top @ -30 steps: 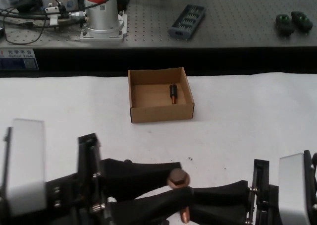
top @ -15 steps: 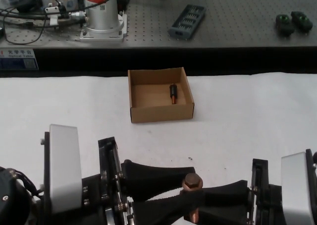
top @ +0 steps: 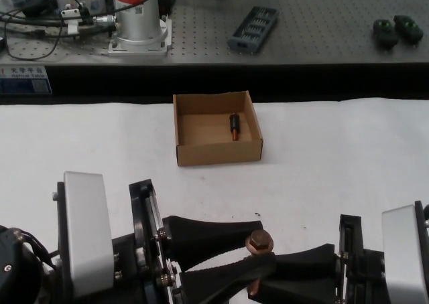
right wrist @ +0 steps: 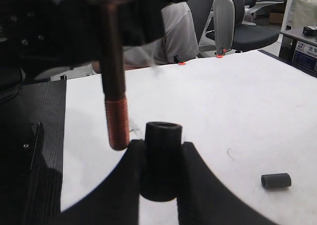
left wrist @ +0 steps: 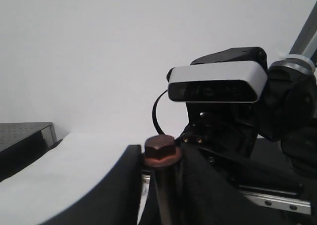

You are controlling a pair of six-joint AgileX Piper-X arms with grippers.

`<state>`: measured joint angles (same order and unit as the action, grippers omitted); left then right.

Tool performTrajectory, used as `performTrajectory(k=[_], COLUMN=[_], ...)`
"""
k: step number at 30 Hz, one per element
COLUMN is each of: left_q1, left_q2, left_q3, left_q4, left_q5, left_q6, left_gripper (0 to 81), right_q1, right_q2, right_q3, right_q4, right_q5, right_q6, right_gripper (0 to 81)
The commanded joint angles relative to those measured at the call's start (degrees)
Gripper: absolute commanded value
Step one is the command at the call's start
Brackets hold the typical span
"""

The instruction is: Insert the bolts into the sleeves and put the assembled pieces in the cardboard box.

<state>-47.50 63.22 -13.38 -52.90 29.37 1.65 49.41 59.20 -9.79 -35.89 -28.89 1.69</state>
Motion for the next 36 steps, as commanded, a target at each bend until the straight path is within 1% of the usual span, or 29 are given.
performTrajectory(k=[1, 5, 16, 24, 30, 36], left_q1=[-0.2, -0.2, -0.2, -0.2, -0.2, -0.2], left_q2=[0.0, 0.0, 0.0, 0.0, 0.0, 0.0], left_q3=[-0.6, -0.6, -0.6, -0.6, -0.6, -0.6], left_q4=[-1.2, -1.4, -3.9, -3.8, -0.9, -0.9], left_q5=[-0.7, -0.8, -0.8, -0.8, -0.8, -0.6], left_q6=[1.4, 1.7, 0.2, -1.3, -1.7, -1.7], left_gripper=[0.6, 0.6, 0.6, 0.6, 0.6, 0.6], right_q1=[0.1, 0.1, 0.1, 0.1, 0.1, 0.1], right_q2=[-0.8, -0.8, -0.8, -0.8, -0.8, -0.8], right_q3=[-0.1, -0.1, -0.1, -0.1, -0.1, -0.1], right_q4=[-2.2, -2.2, -2.2, -2.2, -2.9, -3.7], right_q5=[-0.5, -1.7, -1.7, -2.9, -2.9, -2.9], right_q6=[1.0, 1.0, 1.0, 1.1, 1.3, 1.8], right_gripper=[5.5, 5.5, 5.5, 5.5, 5.5, 5.5])
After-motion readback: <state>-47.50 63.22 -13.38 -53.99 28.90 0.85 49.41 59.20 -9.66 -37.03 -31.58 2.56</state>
